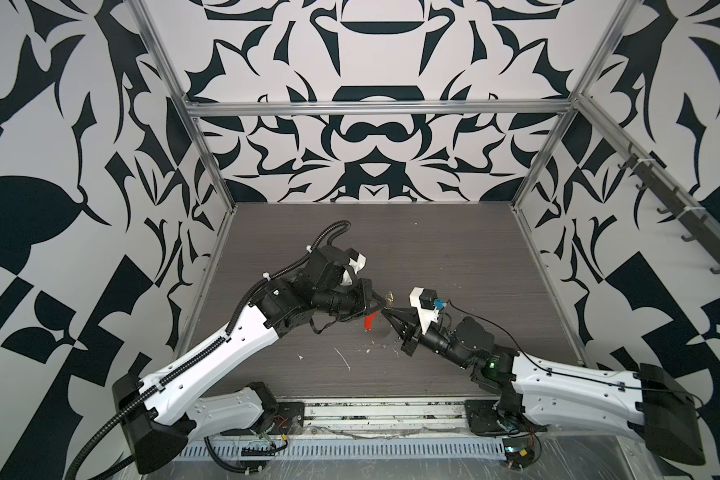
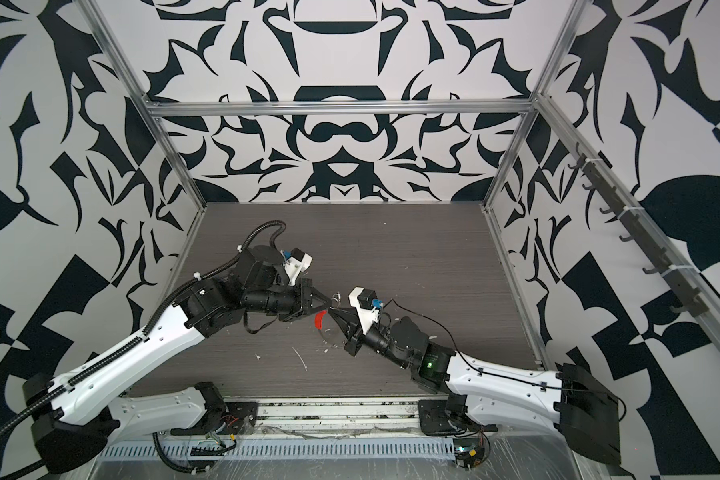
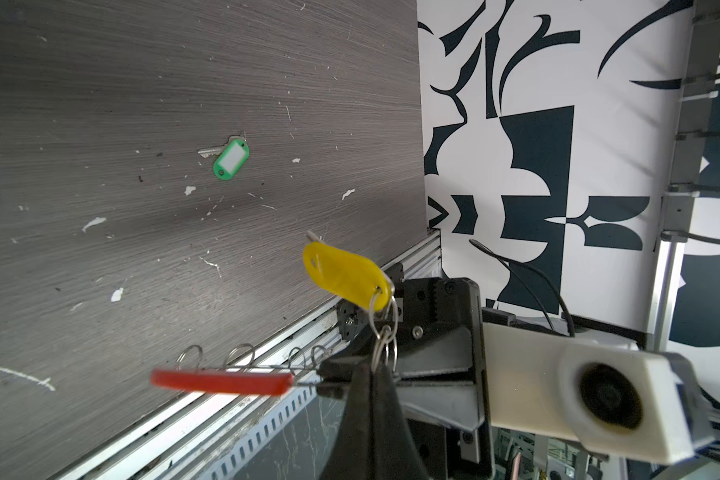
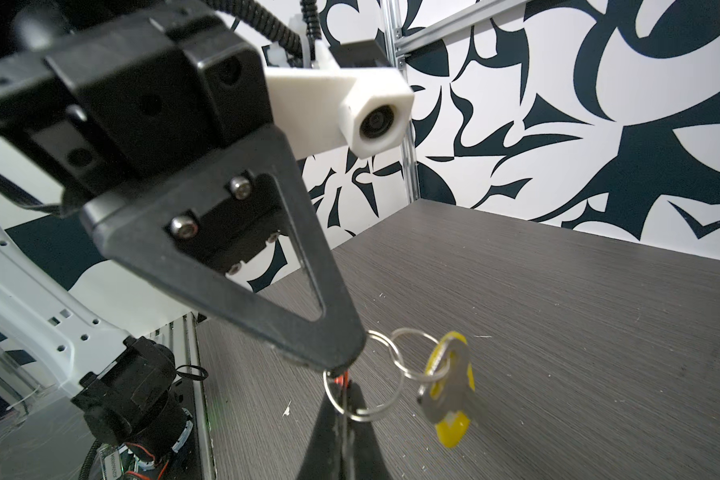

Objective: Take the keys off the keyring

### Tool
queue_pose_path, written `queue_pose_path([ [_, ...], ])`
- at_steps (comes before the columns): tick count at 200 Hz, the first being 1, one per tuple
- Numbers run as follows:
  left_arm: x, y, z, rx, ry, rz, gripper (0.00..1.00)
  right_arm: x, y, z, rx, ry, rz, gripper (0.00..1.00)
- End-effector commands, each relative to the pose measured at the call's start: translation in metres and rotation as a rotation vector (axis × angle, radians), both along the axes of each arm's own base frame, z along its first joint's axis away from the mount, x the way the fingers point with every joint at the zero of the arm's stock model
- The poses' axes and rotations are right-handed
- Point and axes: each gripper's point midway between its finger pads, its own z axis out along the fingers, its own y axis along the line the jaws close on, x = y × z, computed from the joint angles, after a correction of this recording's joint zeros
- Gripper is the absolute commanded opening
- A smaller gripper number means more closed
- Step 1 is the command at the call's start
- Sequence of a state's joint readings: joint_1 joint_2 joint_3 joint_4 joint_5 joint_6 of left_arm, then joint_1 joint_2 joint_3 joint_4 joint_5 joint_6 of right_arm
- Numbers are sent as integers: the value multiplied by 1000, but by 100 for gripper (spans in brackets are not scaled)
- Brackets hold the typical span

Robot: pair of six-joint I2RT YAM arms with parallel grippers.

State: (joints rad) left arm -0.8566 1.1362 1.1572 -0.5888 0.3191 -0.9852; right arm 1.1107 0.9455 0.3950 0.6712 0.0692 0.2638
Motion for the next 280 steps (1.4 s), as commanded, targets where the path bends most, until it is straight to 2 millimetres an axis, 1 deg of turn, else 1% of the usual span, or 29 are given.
queue_pose_path([
  [1, 8, -4, 31, -54, -156, -41, 0, -17, 9, 35, 83, -55, 84, 0],
  [12, 6, -3, 35, -56, -193, -61, 0, -17, 9, 34, 79, -49, 85, 0],
  [38, 5, 0, 43, -53, -278, -95, 0, -20, 7, 34, 67, -32, 96, 15],
  [67, 6, 5, 44, -27, -348, -115, 0, -24, 1, 29, 33, -11, 106, 35],
  [86, 3, 6, 45, -23, -385, -137, 0, -30, -5, 27, 17, 11, 120, 42],
  [112, 1, 9, 46, -15, -443, -164, 0, -35, -14, 25, -12, 32, 126, 45],
  [133, -3, 9, 45, -15, -468, -202, 0, -40, -23, 29, -27, 39, 130, 46],
  [153, -12, 7, 44, -26, -484, -253, 0, -44, -33, 40, -42, 30, 124, 47],
  [178, -27, 3, 44, -37, -524, -342, 0, -47, -43, 58, -83, -9, 120, 48],
  [218, -45, -8, 34, -16, -556, -453, 0, -49, -45, 80, -130, -75, 146, 50],
  [239, -53, -10, 33, -26, -554, -502, 0, -44, -43, 85, -167, -79, 169, 51],
  [254, -58, -10, 35, -43, -557, -525, 0, -42, -43, 93, -140, -74, 208, 51],
  [264, -60, -9, 36, -52, -560, -533, 0, -38, -46, 96, -116, -59, 221, 51],
  [280, -63, -7, 41, -68, -571, -539, 0, -32, -46, 96, -80, -17, 272, 51],
])
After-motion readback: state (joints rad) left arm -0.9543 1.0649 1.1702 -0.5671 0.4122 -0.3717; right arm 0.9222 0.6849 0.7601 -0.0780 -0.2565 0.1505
